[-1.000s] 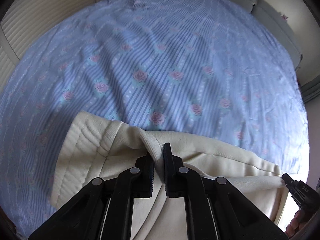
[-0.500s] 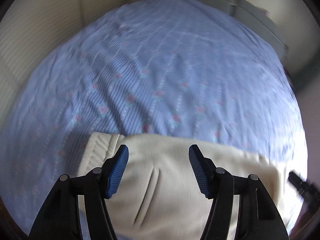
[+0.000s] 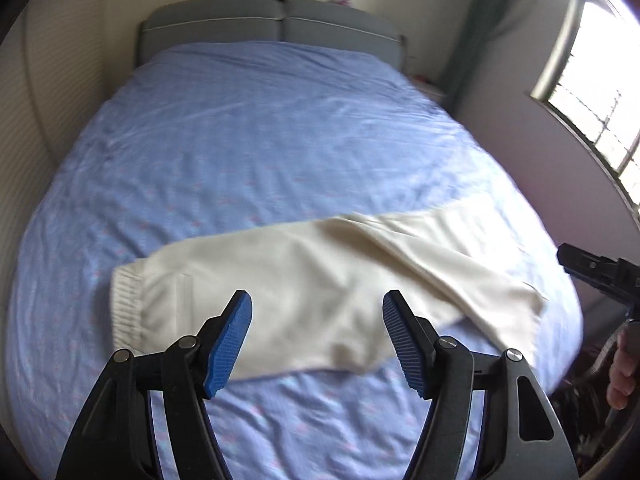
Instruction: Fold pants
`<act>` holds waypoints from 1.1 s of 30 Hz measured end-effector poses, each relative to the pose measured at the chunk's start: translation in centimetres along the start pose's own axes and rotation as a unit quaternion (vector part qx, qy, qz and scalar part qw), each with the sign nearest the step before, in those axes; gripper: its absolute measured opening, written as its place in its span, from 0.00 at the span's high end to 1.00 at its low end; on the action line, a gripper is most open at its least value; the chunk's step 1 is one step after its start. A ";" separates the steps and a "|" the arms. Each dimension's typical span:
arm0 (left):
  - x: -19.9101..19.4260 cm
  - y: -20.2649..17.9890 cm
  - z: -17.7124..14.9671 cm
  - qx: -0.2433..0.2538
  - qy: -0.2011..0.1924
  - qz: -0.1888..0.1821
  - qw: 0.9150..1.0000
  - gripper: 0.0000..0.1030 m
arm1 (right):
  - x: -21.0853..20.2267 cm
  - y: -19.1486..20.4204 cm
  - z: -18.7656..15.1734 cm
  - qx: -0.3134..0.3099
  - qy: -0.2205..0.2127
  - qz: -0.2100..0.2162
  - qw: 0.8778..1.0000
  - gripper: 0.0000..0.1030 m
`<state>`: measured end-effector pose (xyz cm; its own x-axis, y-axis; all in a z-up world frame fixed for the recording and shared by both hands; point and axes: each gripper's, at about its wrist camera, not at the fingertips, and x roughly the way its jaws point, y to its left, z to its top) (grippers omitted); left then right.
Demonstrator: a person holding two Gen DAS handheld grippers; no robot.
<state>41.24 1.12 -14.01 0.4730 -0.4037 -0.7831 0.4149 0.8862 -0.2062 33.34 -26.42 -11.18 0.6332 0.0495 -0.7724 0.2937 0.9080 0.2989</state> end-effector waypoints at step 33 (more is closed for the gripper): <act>16.0 -28.0 -7.7 -0.025 0.140 0.017 0.990 0.34 | 2.0 -37.4 -12.7 0.206 0.153 -0.027 0.966 0.36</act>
<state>31.17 -28.40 -25.28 0.2492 -0.3013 -0.9204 0.3604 0.9109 -0.2006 14.47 -54.96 -31.01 0.3850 0.1842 -0.9043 0.6205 0.6737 0.4014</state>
